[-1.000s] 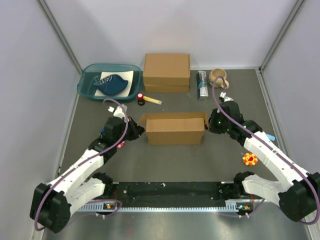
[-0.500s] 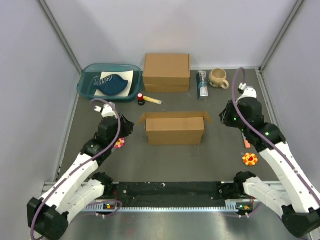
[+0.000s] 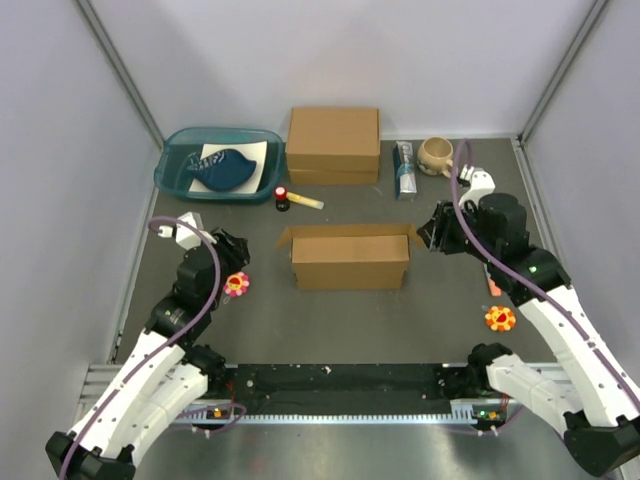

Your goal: Fold the paper box

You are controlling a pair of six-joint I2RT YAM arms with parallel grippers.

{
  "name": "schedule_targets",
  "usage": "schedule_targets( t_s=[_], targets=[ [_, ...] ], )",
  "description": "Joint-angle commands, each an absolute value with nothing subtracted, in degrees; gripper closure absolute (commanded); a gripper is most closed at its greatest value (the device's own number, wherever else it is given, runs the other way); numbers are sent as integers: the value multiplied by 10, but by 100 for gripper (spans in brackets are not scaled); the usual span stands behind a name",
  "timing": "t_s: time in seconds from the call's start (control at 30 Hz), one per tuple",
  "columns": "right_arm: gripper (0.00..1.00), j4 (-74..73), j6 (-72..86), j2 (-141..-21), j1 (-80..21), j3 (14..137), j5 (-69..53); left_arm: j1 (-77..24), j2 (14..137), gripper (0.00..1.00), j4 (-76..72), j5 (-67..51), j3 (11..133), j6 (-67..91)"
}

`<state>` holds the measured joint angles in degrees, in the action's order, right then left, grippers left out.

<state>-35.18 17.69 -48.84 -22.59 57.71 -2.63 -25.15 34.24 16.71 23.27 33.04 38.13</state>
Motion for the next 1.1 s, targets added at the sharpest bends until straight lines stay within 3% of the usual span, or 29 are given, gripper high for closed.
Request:
schedule_targets(
  t_s=[0.0,0.23,0.47,0.77,1.07],
  targets=[
    [52,-310,154,-500,-221,574,-69,-249,334,49,163,253,346,392],
    [52,-310,156,-544,-221,580,-66,-249,320,44,165,259,375,392],
    [65,-310,163,-559,-221,580,-64,-249,321,43,142,235,390,367],
    [80,-310,168,-551,-221,572,-61,-249,348,41,59,59,389,308],
    [85,-310,179,-550,-221,564,-64,-249,409,40,11,-126,395,280]
  ],
)
